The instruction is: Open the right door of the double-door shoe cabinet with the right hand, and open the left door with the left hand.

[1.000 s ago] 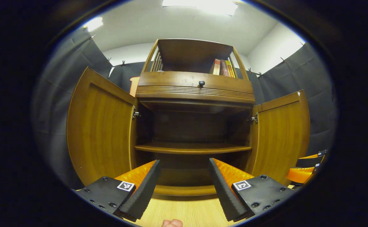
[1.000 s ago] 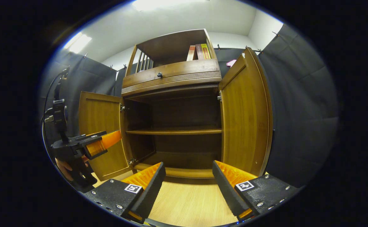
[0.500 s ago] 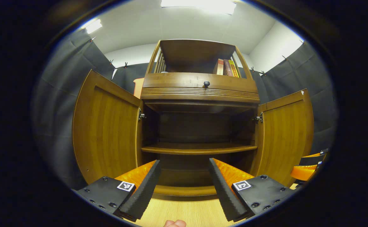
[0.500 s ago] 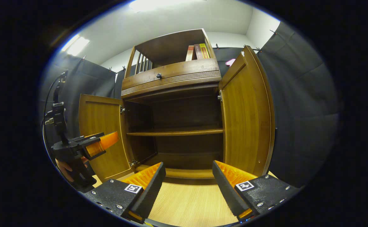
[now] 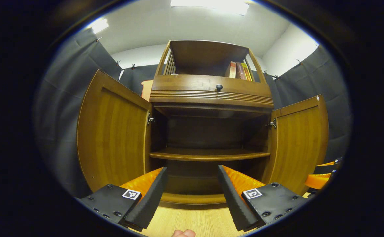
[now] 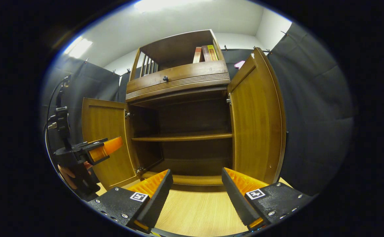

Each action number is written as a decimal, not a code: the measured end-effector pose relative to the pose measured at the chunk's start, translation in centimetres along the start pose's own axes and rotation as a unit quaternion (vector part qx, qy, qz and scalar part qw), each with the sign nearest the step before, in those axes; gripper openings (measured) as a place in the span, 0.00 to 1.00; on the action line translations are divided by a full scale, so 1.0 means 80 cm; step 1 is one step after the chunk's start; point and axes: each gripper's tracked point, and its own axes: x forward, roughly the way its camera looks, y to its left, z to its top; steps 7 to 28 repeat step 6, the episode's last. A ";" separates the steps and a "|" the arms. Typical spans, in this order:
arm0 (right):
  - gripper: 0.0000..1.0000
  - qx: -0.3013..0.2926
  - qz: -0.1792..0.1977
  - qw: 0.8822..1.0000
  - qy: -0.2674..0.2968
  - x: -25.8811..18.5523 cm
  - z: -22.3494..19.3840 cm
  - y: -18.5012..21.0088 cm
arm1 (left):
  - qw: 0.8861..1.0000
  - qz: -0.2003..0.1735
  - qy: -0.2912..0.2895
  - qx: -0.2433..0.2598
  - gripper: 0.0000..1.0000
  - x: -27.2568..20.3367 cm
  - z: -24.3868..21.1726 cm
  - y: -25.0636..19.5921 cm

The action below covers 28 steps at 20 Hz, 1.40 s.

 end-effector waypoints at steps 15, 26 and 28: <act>0.92 0.002 -0.003 1.000 -0.002 -0.001 0.001 0.000 | 1.000 -0.005 -0.004 0.007 0.96 0.000 0.004 -0.001; 0.92 0.002 -0.003 1.000 -0.002 -0.001 0.001 0.000 | 1.000 -0.005 -0.004 0.007 0.96 0.000 0.004 -0.001; 0.92 0.002 -0.003 1.000 -0.002 -0.001 0.001 0.000 | 1.000 -0.005 -0.004 0.007 0.96 0.000 0.004 -0.001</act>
